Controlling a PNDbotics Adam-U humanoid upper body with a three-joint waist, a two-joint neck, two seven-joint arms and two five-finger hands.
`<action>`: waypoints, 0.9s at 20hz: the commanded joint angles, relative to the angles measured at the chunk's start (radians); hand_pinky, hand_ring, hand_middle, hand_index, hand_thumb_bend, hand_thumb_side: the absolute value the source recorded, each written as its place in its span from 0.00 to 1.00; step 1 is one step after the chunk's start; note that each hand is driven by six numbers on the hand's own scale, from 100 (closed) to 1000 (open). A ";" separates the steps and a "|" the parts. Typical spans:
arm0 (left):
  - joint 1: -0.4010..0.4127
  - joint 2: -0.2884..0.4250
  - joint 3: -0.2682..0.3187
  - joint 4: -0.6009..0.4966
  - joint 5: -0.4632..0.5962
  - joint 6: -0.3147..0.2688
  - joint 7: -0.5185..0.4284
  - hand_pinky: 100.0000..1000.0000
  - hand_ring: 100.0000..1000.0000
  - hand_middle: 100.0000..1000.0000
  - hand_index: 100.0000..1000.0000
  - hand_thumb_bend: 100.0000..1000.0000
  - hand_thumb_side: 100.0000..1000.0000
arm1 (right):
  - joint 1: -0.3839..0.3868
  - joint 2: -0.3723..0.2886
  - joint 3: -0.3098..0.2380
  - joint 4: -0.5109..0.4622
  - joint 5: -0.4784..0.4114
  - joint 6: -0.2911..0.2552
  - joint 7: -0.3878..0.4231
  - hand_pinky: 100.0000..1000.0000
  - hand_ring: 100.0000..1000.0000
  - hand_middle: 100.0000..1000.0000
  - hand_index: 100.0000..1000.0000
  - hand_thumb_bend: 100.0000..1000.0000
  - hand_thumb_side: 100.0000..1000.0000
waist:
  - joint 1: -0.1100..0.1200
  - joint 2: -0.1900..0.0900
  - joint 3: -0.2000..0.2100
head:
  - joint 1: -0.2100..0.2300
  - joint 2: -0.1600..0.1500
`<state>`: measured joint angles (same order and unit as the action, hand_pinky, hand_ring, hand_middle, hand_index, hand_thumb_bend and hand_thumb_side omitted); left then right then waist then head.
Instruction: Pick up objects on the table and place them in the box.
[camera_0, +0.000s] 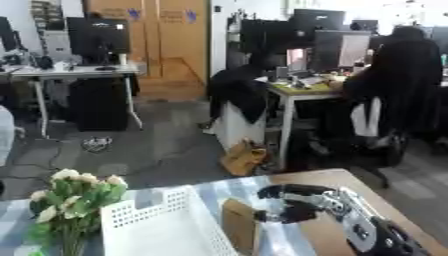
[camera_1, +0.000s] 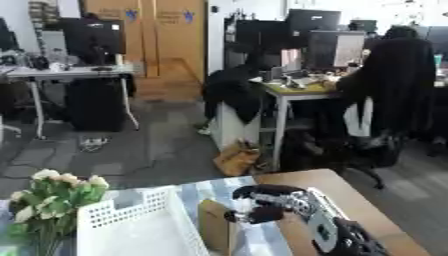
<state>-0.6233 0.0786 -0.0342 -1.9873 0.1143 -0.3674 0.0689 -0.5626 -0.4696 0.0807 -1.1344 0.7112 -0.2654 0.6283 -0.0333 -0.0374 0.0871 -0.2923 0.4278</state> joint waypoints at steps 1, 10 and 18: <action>-0.012 -0.002 -0.005 -0.013 0.003 0.001 -0.004 0.76 0.97 0.89 1.00 0.00 0.85 | -0.025 -0.012 -0.005 0.015 0.020 0.022 -0.024 1.00 1.00 1.00 1.00 0.43 0.97 | -0.002 -0.028 0.002 | -0.013 -0.002; -0.011 -0.007 -0.008 -0.013 0.007 0.000 -0.006 0.76 0.97 0.89 1.00 0.00 0.85 | -0.041 0.002 0.001 0.081 0.023 0.116 -0.091 1.00 1.00 1.00 1.00 0.40 0.99 | -0.003 -0.027 0.001 | -0.027 -0.010; -0.013 -0.012 -0.008 -0.013 0.009 -0.001 -0.005 0.76 0.97 0.89 1.00 0.00 0.85 | -0.054 0.012 0.000 0.119 -0.042 0.181 -0.102 0.97 1.00 1.00 1.00 0.41 0.98 | -0.004 -0.025 0.005 | -0.011 -0.032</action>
<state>-0.6223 0.0692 -0.0399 -1.9873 0.1187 -0.3665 0.0663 -0.5908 -0.4435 0.0863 -1.0127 0.6872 -0.0943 0.5272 -0.0333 -0.0374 0.0909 -0.3058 0.4092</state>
